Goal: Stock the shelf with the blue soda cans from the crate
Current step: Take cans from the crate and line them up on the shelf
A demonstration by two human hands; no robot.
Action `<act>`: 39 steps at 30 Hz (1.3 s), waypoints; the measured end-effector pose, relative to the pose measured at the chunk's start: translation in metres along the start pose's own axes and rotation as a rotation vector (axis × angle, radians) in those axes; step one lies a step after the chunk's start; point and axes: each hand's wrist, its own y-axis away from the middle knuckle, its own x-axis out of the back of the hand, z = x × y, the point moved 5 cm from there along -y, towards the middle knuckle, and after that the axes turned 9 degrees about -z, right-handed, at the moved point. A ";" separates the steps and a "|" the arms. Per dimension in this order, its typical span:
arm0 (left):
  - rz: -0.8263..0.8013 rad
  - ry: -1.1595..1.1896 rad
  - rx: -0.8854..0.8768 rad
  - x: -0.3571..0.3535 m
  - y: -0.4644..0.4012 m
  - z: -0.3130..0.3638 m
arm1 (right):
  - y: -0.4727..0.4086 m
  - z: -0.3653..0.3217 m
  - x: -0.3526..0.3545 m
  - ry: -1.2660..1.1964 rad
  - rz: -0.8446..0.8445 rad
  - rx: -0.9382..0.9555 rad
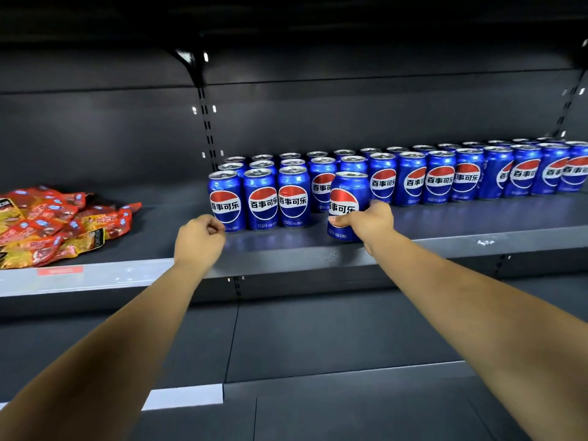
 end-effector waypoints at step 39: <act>-0.166 0.039 0.238 -0.031 -0.063 -0.037 | -0.034 0.003 -0.025 0.517 0.030 0.182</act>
